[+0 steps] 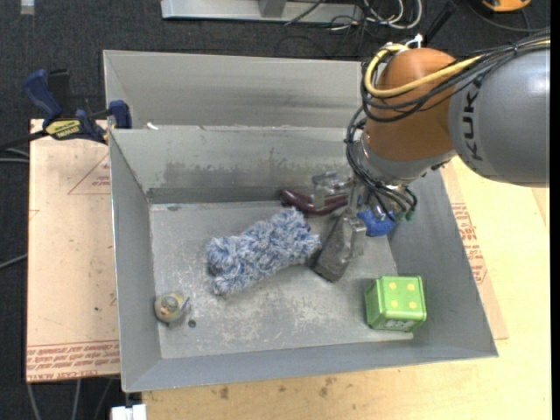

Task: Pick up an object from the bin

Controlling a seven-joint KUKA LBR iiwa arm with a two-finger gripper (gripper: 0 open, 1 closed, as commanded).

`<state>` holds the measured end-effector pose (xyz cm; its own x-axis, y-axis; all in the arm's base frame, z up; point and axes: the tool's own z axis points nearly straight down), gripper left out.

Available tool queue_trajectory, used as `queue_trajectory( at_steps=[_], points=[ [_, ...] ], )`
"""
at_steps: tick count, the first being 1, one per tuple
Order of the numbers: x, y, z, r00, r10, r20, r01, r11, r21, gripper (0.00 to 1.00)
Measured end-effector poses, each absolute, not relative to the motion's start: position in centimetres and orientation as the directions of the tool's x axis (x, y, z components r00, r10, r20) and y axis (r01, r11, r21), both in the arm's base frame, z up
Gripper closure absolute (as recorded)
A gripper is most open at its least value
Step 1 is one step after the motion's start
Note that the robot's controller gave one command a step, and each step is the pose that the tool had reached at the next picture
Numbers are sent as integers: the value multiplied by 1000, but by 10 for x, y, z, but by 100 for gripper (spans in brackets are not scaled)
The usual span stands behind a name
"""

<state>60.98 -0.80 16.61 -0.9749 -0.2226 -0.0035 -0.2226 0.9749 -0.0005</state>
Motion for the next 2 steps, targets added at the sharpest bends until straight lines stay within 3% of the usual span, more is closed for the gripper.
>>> queue_trajectory(
  at_steps=[1, 2],
  points=[
    [615, 2, 158, -964, -266, -6, -266, 964, 0, 0],
    [614, 3, 162, -936, -351, 12, -351, 936, 7, 0]
  ],
)
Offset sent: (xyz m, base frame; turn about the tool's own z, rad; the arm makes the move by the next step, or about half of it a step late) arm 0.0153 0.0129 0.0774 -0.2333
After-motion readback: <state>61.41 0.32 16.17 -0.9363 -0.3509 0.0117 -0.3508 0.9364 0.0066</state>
